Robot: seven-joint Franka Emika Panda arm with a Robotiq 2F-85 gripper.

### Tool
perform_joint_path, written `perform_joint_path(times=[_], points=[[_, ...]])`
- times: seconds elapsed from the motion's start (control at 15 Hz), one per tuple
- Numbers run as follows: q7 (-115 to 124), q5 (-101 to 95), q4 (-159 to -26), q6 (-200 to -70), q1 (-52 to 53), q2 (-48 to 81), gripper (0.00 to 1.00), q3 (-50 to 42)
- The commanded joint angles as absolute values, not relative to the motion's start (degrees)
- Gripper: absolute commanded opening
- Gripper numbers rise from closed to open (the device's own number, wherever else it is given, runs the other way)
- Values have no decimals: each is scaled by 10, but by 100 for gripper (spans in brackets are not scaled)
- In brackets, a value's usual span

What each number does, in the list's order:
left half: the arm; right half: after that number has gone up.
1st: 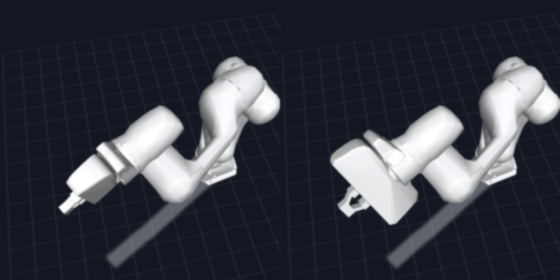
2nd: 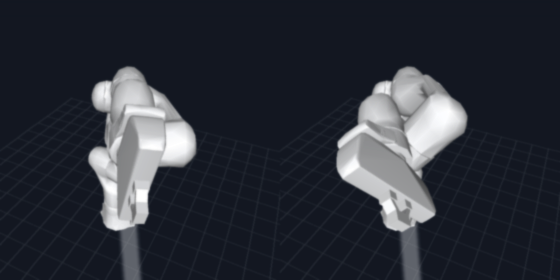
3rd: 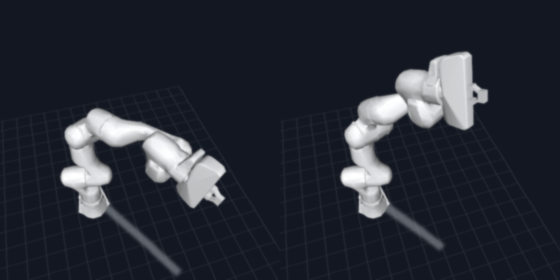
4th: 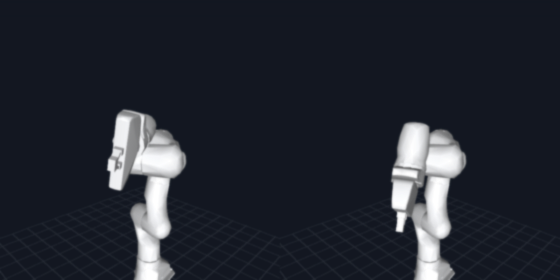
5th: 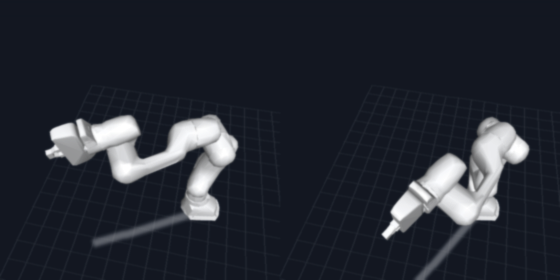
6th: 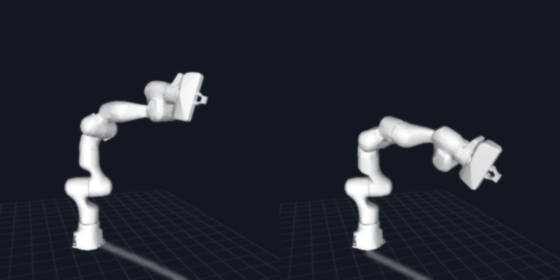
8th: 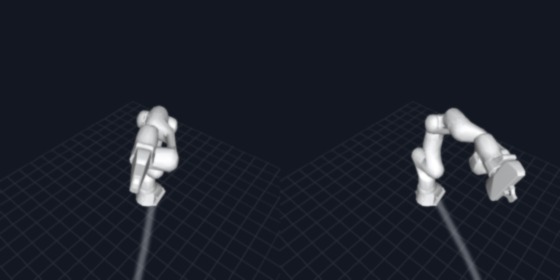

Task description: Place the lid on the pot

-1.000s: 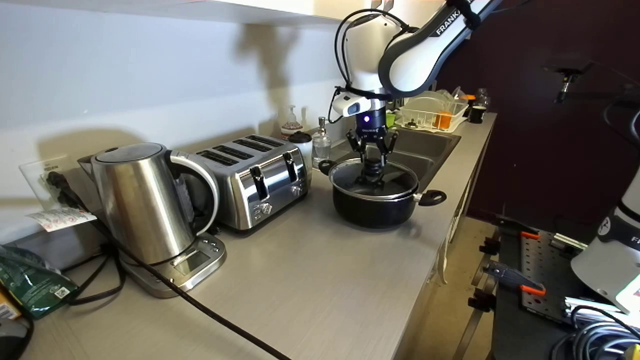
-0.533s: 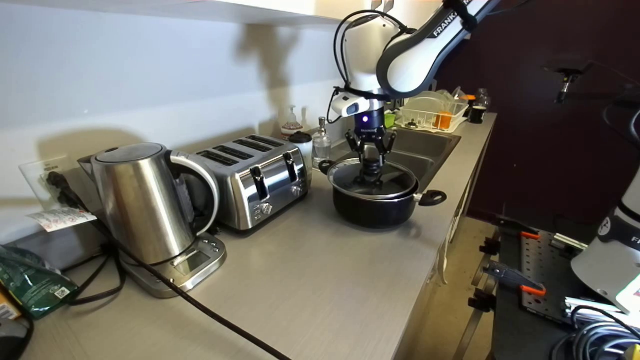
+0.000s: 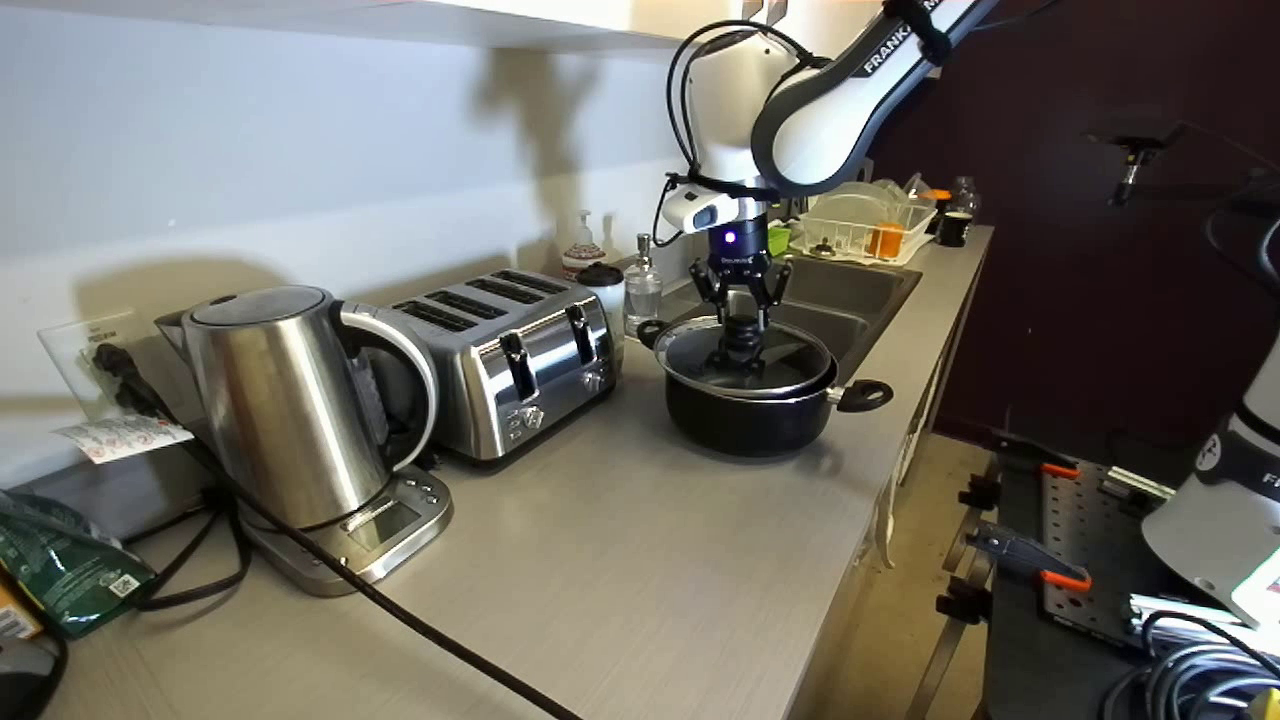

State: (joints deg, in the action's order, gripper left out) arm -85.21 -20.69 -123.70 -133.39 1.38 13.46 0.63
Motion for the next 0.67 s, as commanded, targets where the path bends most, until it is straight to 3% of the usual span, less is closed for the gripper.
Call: perform_joint_path(times=[0.0,0.6], points=[[-875,-207,-1239,-1339,3,127,25,14],[-890,-208,-1255,-1342,6,117,25,17]])
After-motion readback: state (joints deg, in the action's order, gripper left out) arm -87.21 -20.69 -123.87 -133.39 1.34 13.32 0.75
